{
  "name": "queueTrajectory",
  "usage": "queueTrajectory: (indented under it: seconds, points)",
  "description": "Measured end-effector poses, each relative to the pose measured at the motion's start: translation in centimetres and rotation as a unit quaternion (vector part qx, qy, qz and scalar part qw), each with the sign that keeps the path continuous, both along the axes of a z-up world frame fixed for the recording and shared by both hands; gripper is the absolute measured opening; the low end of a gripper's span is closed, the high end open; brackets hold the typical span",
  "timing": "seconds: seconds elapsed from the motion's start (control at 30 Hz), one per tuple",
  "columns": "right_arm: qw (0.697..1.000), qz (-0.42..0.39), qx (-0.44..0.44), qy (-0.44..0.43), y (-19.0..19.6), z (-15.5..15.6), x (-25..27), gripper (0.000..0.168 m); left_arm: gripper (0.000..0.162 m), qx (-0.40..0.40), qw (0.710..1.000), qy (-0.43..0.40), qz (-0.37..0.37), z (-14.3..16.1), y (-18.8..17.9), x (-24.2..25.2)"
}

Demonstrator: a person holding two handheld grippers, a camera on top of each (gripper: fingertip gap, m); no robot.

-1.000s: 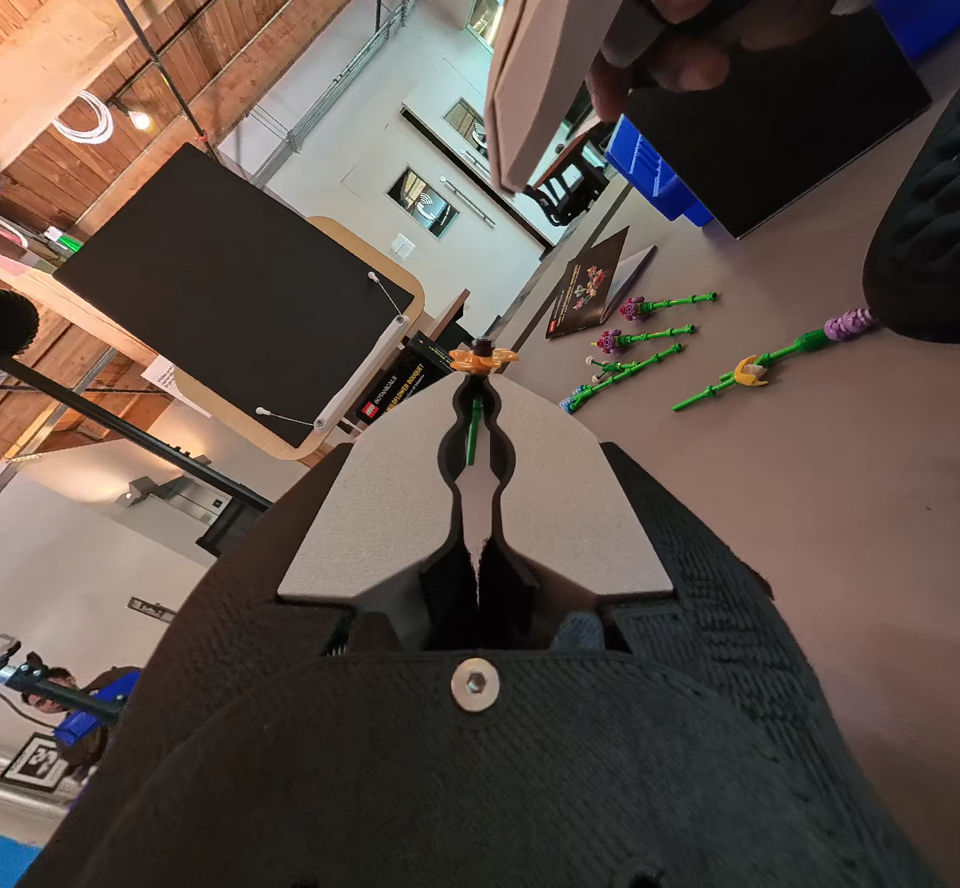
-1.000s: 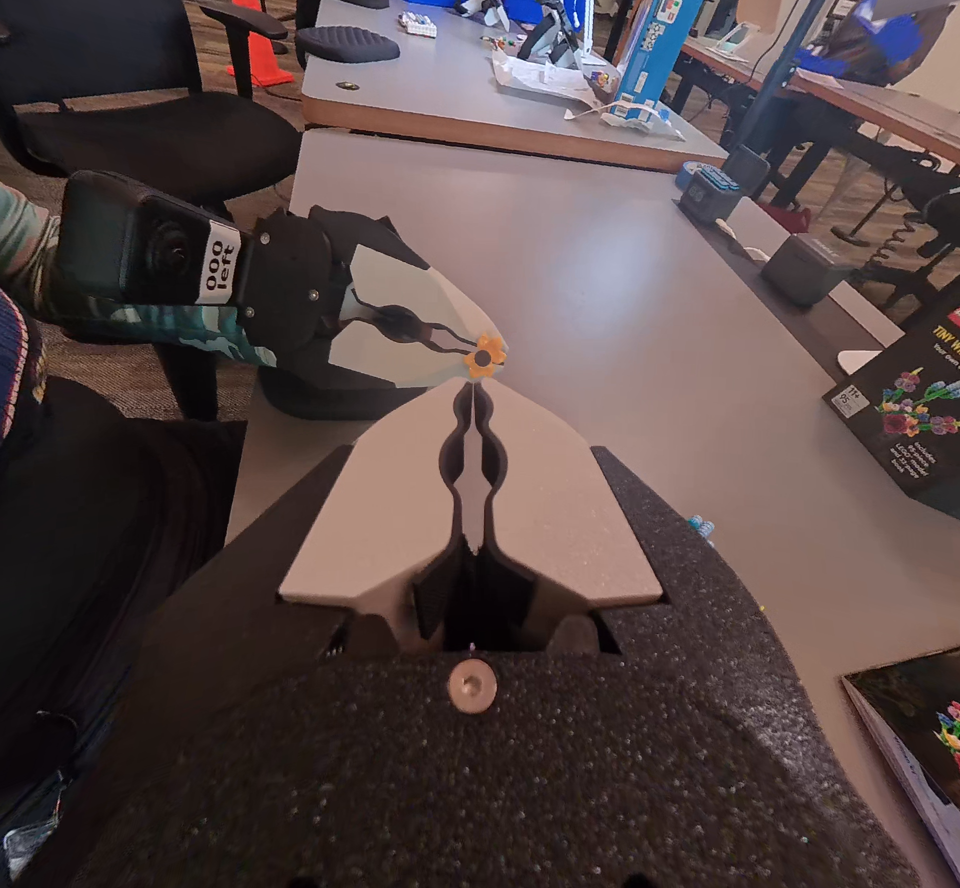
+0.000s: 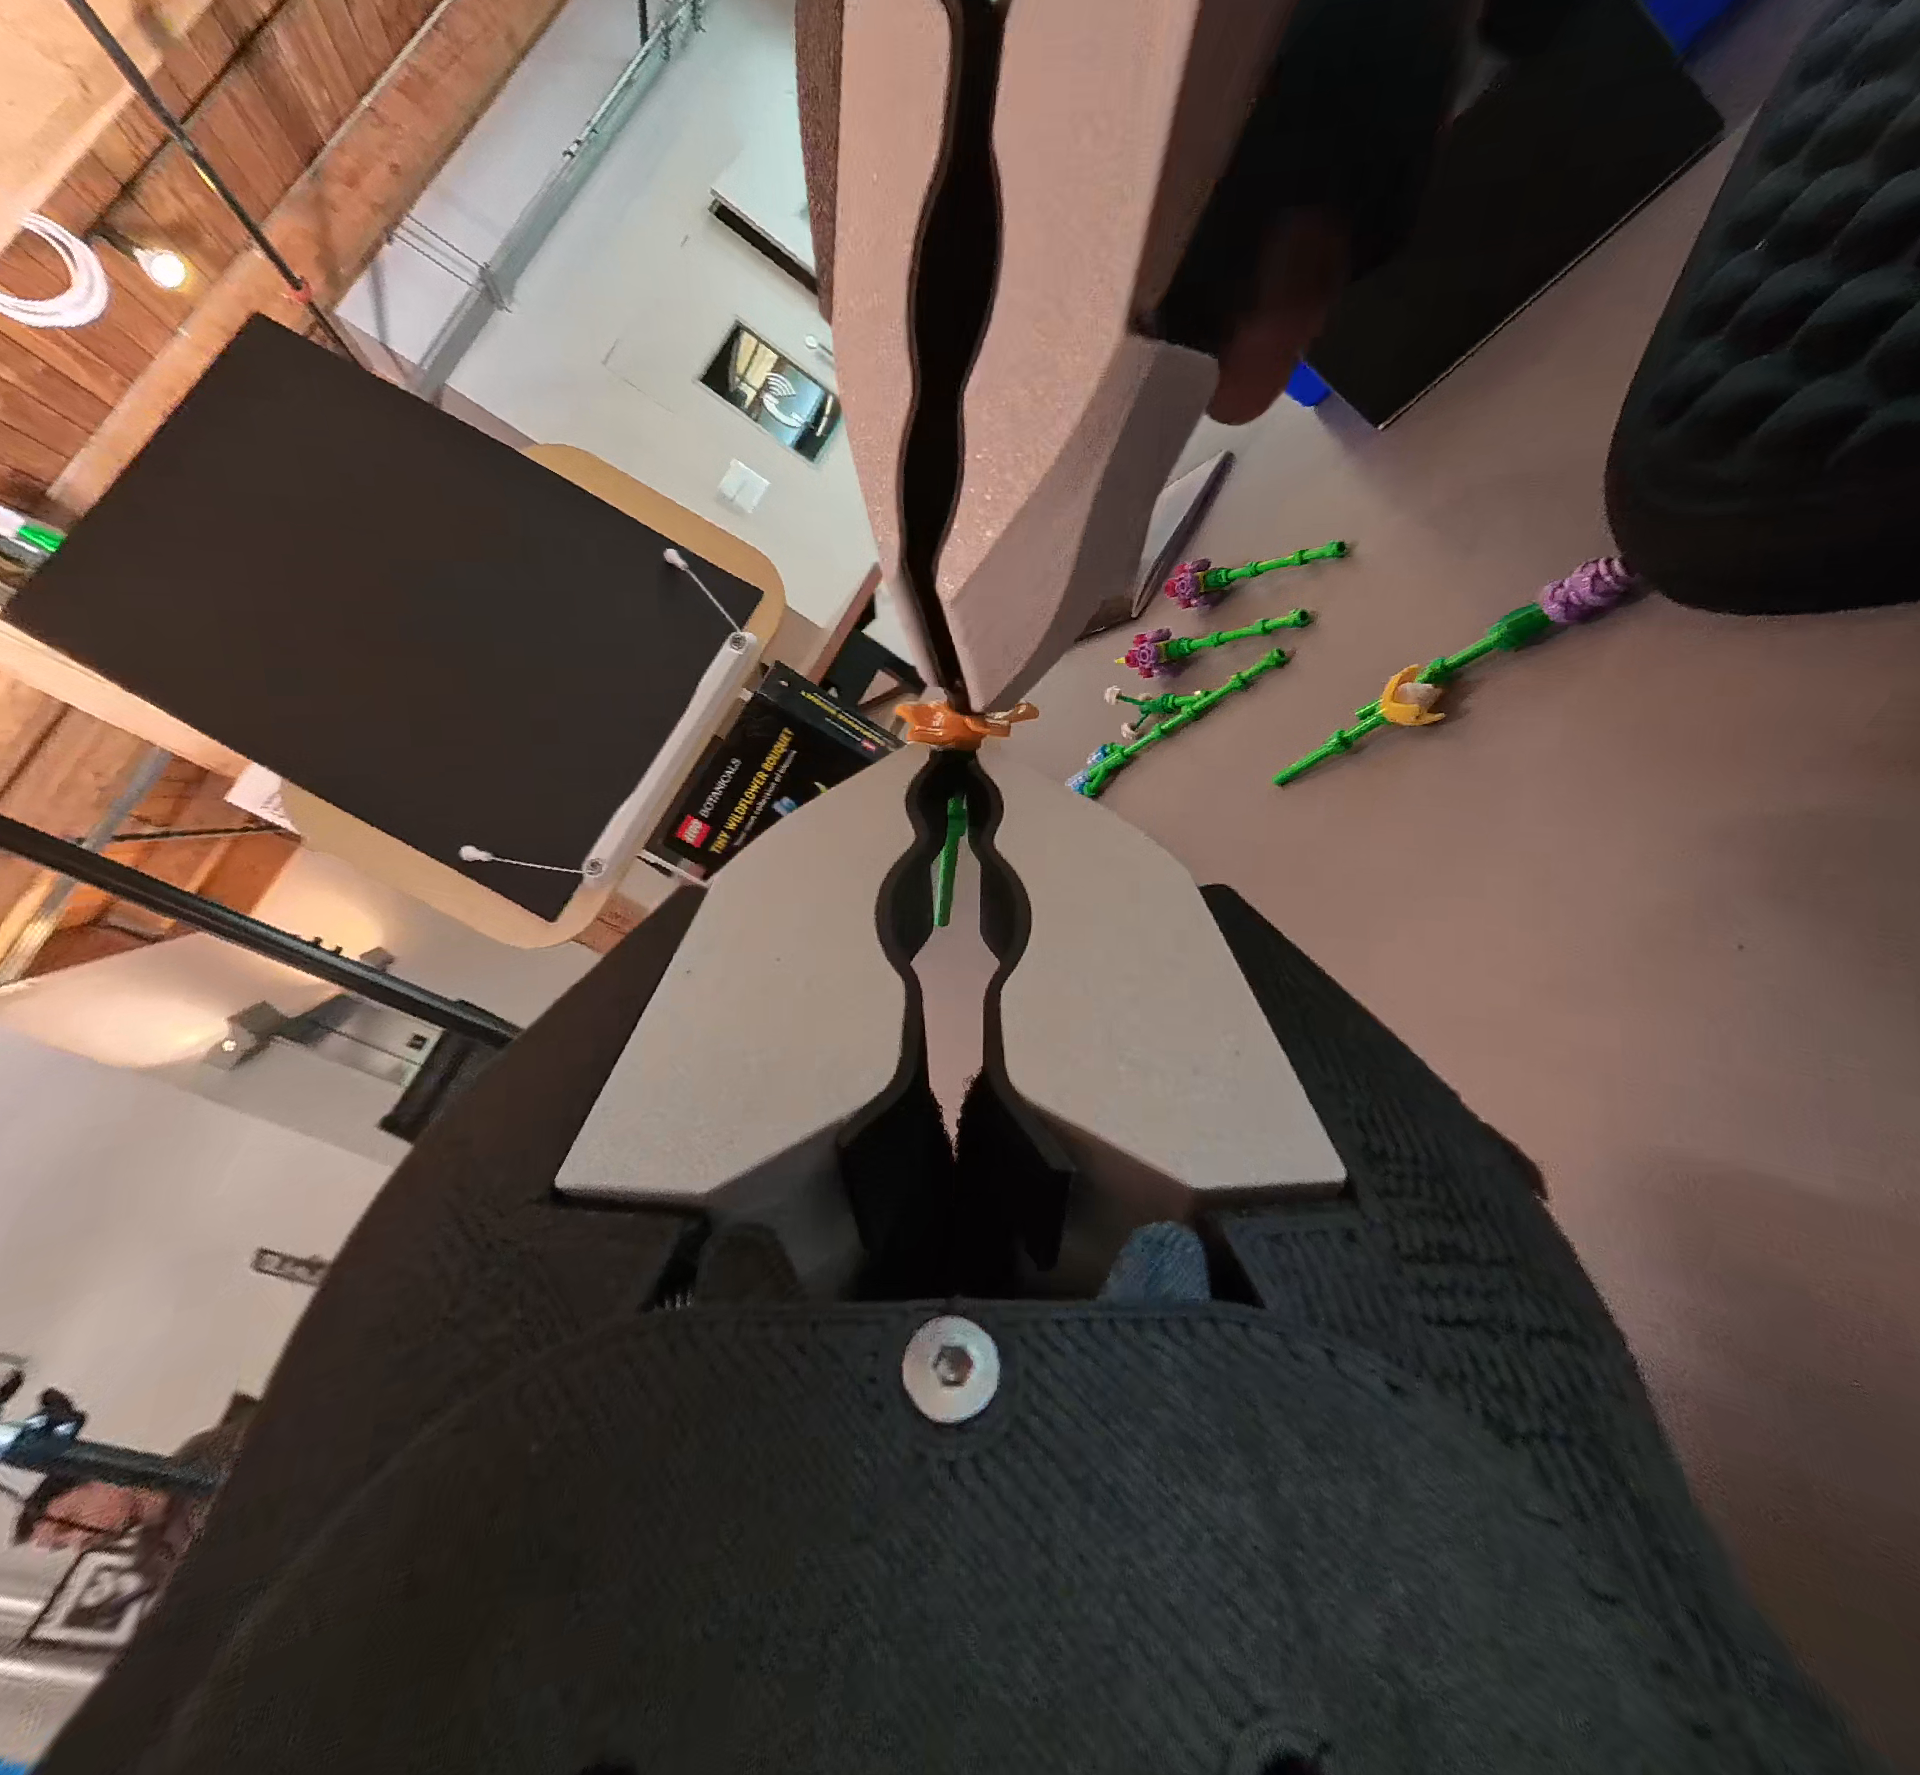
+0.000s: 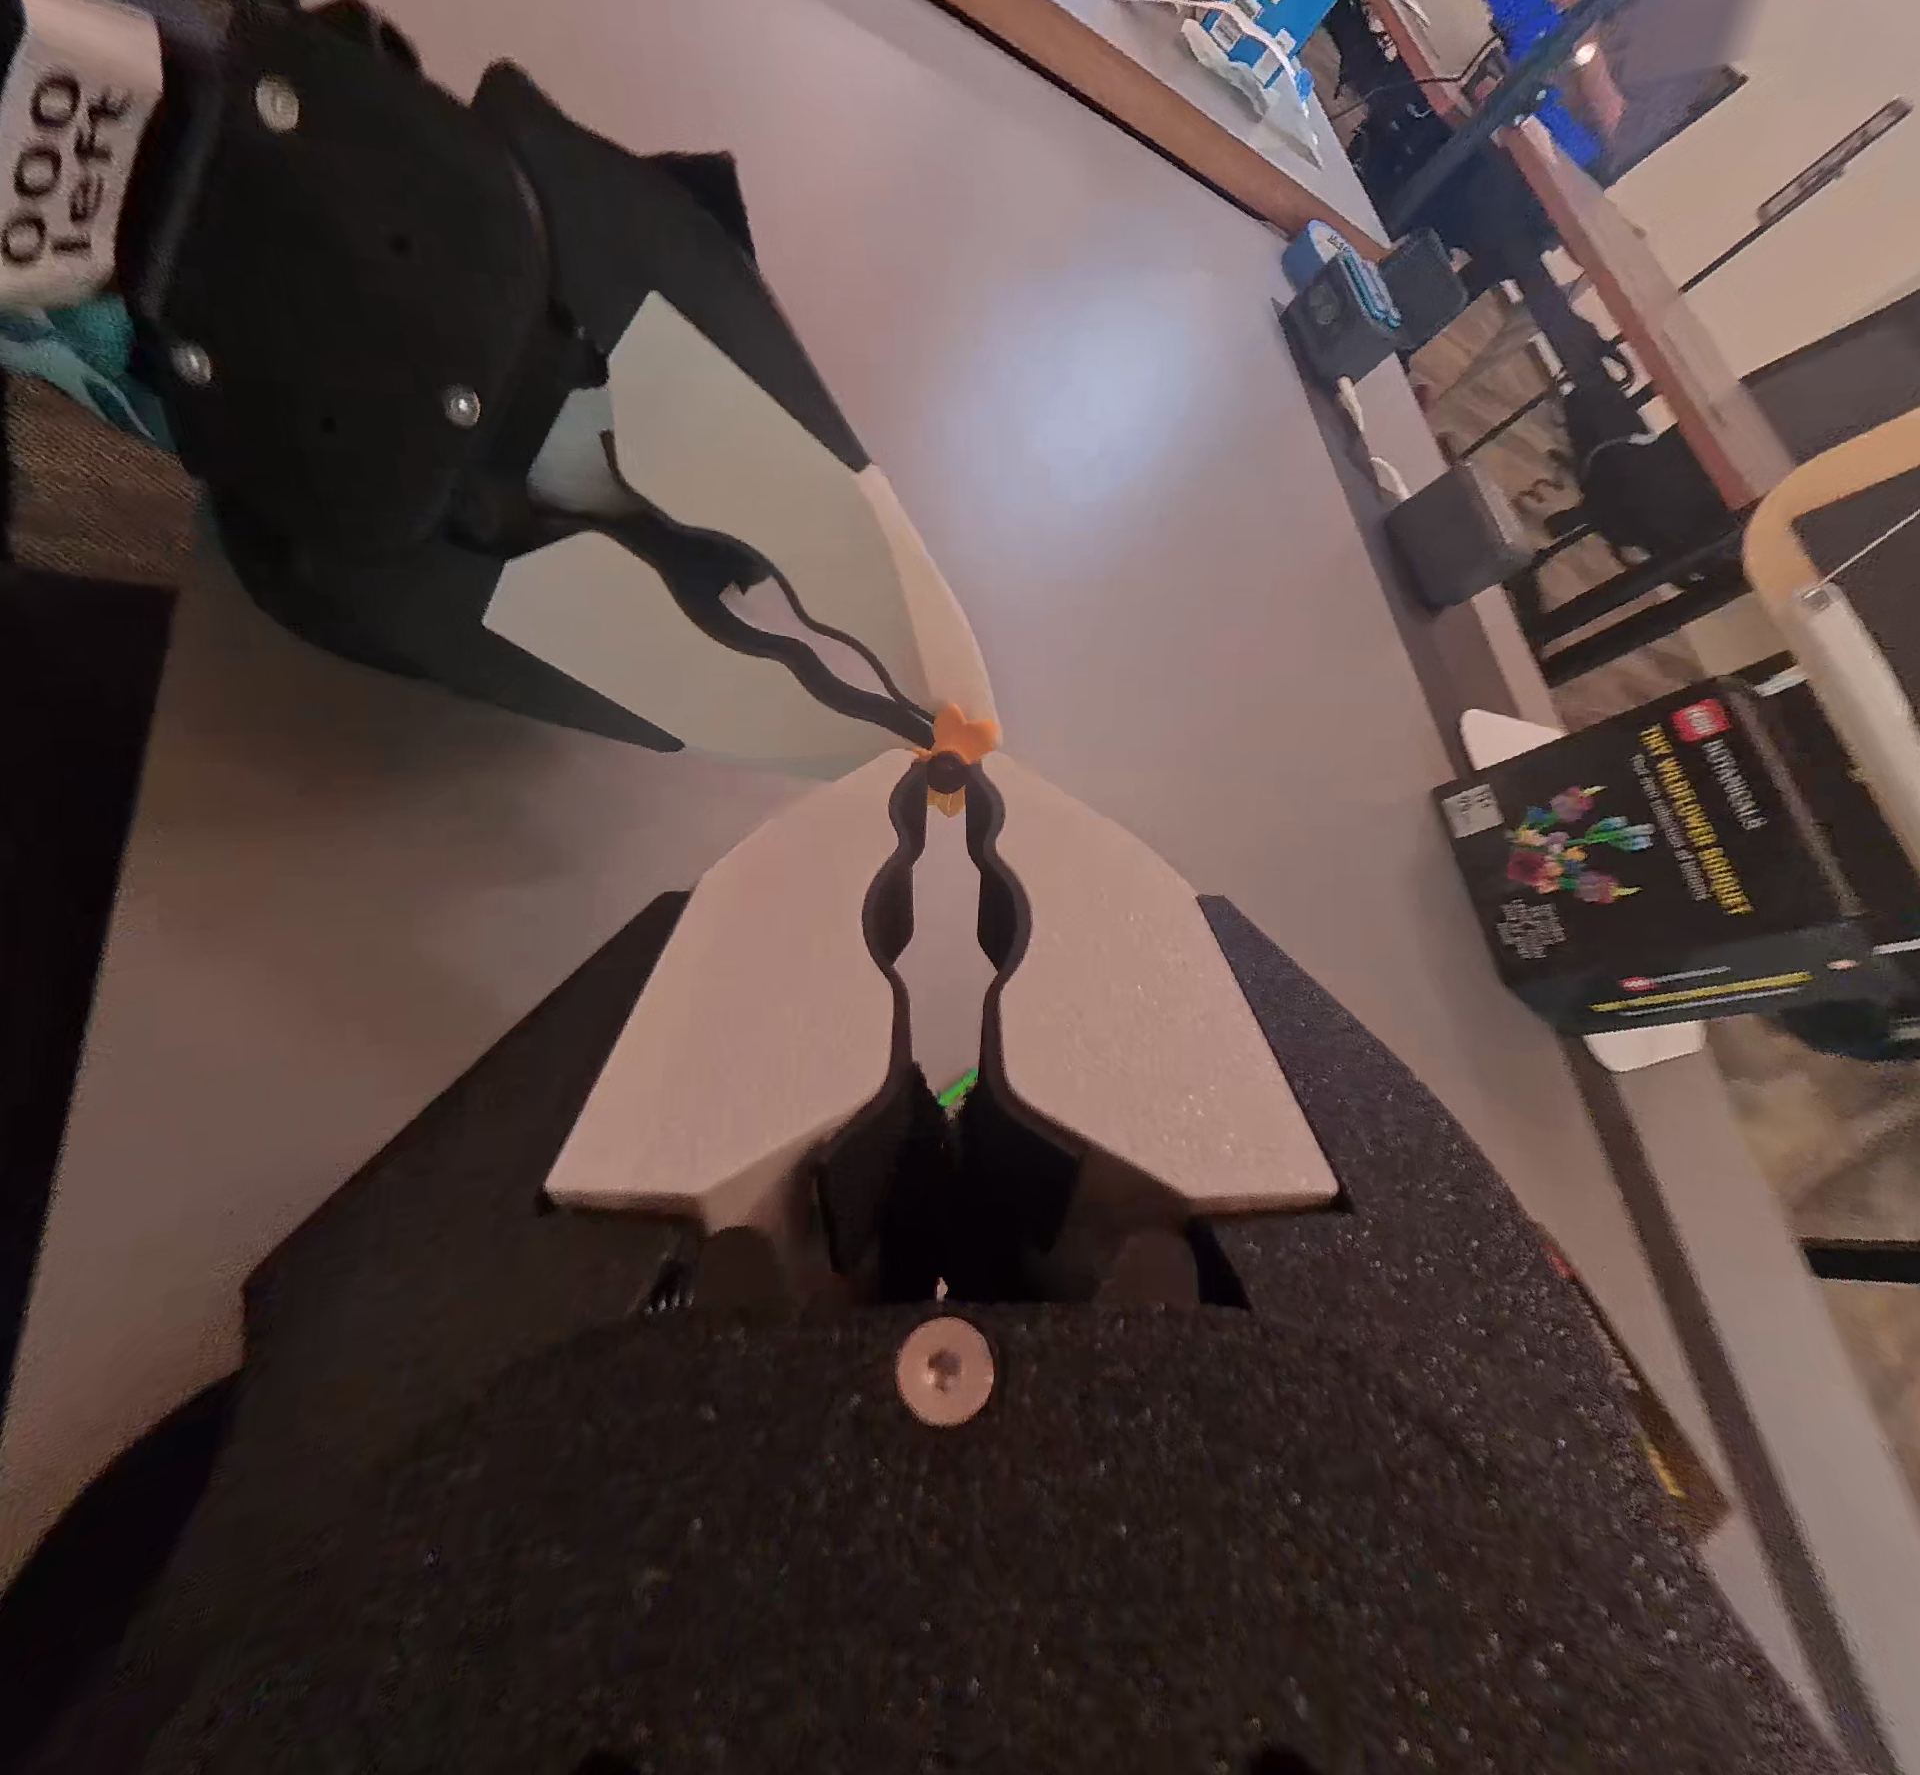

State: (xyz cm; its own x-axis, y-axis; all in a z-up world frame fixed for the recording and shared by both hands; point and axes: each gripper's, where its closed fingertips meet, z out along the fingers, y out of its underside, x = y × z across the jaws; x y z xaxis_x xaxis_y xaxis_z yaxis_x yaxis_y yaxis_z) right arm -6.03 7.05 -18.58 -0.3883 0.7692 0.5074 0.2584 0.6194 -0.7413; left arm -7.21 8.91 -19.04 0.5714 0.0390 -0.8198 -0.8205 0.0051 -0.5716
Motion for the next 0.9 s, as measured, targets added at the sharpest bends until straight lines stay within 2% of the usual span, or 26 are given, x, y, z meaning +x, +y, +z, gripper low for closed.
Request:
queueTrajectory:
  seconds: [0.33, 0.43, 0.8, 0.9]
  points:
    - [0.982, 0.036, 0.182, 0.041, 0.0, -0.5, 0.1, 0.007, 0.003, -0.048, 0.994, -0.086, -0.047, -1.0, 0.1, 0.4]
    - [0.976, 0.04, 0.209, 0.053, 0.0, -0.4, 0.1, 0.007, 0.003, -0.051, 0.993, -0.098, -0.049, -1.0, 0.1, 0.4]
    - [0.991, 0.032, 0.056, 0.118, -0.5, 1.1, -0.9, 0.006, 0.003, -0.043, 0.973, -0.212, -0.081, 0.1, -0.3, -0.2]
    - [0.993, 0.014, -0.068, 0.092, -0.4, 1.1, -1.3, 0.006, 0.003, -0.032, 0.98, -0.187, -0.059, 0.0, -0.3, -0.7]
